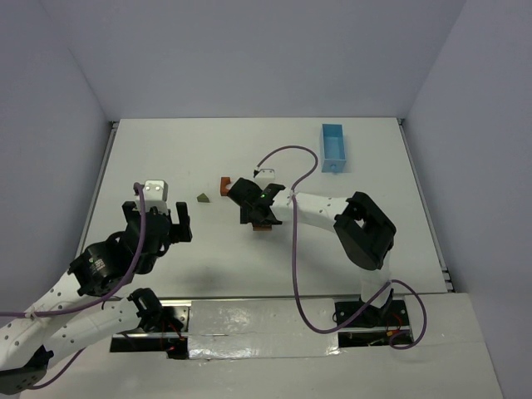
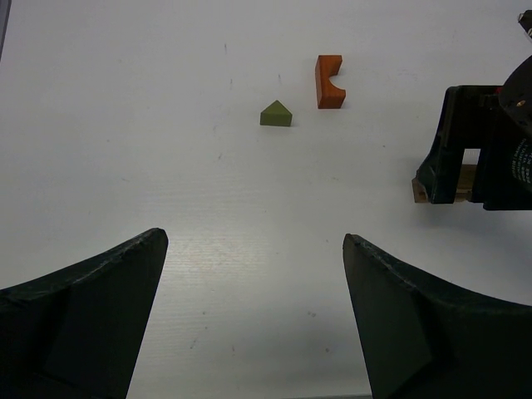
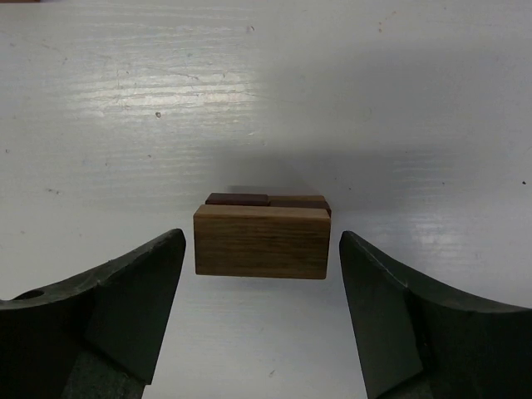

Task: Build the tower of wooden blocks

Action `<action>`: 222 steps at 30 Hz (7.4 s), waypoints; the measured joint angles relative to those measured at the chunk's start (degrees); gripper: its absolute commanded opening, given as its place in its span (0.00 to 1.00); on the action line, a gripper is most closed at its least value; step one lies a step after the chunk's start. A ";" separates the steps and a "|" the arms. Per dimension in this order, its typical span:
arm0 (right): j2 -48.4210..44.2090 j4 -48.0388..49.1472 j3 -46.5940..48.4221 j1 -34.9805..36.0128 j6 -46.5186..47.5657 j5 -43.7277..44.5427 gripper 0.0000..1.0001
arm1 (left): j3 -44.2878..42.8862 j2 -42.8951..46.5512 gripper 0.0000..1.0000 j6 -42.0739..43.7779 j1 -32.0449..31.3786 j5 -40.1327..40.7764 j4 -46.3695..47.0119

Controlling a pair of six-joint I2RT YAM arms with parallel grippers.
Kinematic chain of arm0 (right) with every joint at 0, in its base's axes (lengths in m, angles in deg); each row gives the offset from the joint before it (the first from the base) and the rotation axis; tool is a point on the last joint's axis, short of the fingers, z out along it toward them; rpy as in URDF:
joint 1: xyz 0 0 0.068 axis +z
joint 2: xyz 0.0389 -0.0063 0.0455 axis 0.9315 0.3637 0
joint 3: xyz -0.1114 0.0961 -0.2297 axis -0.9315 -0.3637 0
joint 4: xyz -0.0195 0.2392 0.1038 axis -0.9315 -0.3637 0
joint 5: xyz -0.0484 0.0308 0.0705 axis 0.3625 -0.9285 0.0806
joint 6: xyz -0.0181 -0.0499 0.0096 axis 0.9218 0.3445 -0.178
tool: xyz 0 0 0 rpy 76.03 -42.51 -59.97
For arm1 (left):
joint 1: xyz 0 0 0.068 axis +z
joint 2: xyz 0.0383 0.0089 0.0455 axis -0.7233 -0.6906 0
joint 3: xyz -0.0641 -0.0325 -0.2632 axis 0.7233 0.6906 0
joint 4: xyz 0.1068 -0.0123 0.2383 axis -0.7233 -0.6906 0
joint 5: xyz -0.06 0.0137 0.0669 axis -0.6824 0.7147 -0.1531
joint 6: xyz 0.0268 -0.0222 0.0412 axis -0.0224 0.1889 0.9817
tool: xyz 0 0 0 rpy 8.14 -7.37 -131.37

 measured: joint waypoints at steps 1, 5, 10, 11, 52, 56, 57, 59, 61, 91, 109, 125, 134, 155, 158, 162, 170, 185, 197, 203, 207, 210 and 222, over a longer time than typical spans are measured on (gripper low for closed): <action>0.00 -0.02 0.00 0.00 0.09 0.00 0.83 | 0.00 0.00 0.99 0.11 0.00 -0.11 0.00; 0.00 -0.02 0.00 0.00 0.17 0.02 0.83 | 0.00 -0.17 1.00 0.31 0.00 -0.52 0.02; 0.00 -0.02 0.00 0.00 0.17 0.02 0.81 | 0.00 -0.37 0.99 0.33 0.00 -0.72 0.04; 0.00 -0.02 0.00 0.00 0.17 0.02 0.81 | 0.00 -0.37 0.99 0.33 0.00 -0.76 0.04; 0.00 0.11 -0.52 -0.37 2.43 0.09 0.74 | 0.00 -1.09 1.00 0.48 0.00 -1.44 0.39; 0.00 0.13 -0.61 -0.44 3.08 -0.07 0.74 | 0.02 -1.11 0.99 0.48 0.00 -1.44 0.39; 0.00 0.13 -0.66 -0.46 3.17 -0.09 0.74 | 0.00 -1.11 1.00 0.48 0.00 -1.46 0.39; -0.04 0.20 -0.72 -0.48 3.19 -0.24 0.76 | 0.02 -1.11 0.99 0.48 0.00 -1.49 0.39; -0.13 0.26 -0.74 -0.50 3.19 -0.48 0.77 | 0.02 -1.11 1.00 0.48 0.00 -1.55 0.42; -5.25 0.76 -2.36 -0.48 1.73 -1.64 0.82 | 0.02 -1.51 0.99 0.48 0.00 -2.01 0.42; -36.57 8.59 -18.21 -2.71 8.55 -7.76 0.99 | -3.39 -22.05 0.94 -2.34 16.09 -19.96 9.25; -45.88 12.35 -27.23 -8.26 17.46 -19.85 0.99 | -27.67 -71.91 0.72 2.43 25.49 -35.45 19.47; -45.53 14.73 -29.64 -8.83 20.04 -24.00 0.99 | -29.27 -77.15 0.66 3.78 26.82 -34.27 19.80; -54.34 19.45 -32.83 -20.02 19.08 -34.18 1.00 | -18.16 -56.63 0.00 12.83 12.94 -19.43 21.79; -57.53 19.61 -29.97 -20.81 17.55 -39.52 1.00 | -12.04 -40.83 0.00 17.90 2.27 -14.43 27.45; -57.48 17.70 -22.58 -20.92 14.19 -43.58 0.97 | 2.38 -19.06 0.00 25.38 -9.64 -13.75 42.01; -56.92 9.07 -11.43 -18.73 13.18 -46.25 0.90 | 18.29 -5.51 0.00 33.77 -13.68 -20.20 51.69; -44.09 -6.69 -3.17 -7.69 20.17 -42.38 0.83 | 16.87 -8.96 0.00 40.46 -14.56 -30.62 53.16; -39.30 -4.81 -3.26 -4.85 22.23 -45.33 0.00 | 16.85 -8.59 0.29 41.05 -14.53 -33.51 53.11; -42.14 1.36 -7.52 -4.85 25.46 -46.40 0.00 | 15.82 -8.39 0.99 38.21 -14.56 -31.67 52.26; -53.35 13.22 -20.26 -4.87 29.73 -44.28 0.00 | 10.82 -8.26 0.99 30.18 -14.56 -31.63 49.51; -66.40 24.30 -31.39 -4.87 33.27 -45.05 0.00 | 9.05 -5.51 1.00 23.82 -14.56 -35.60 50.40; -78.31 55.06 -38.88 -4.48 36.48 -60.08 0.00 | 6.86 -6.78 0.88 14.73 -14.56 -59.95 57.53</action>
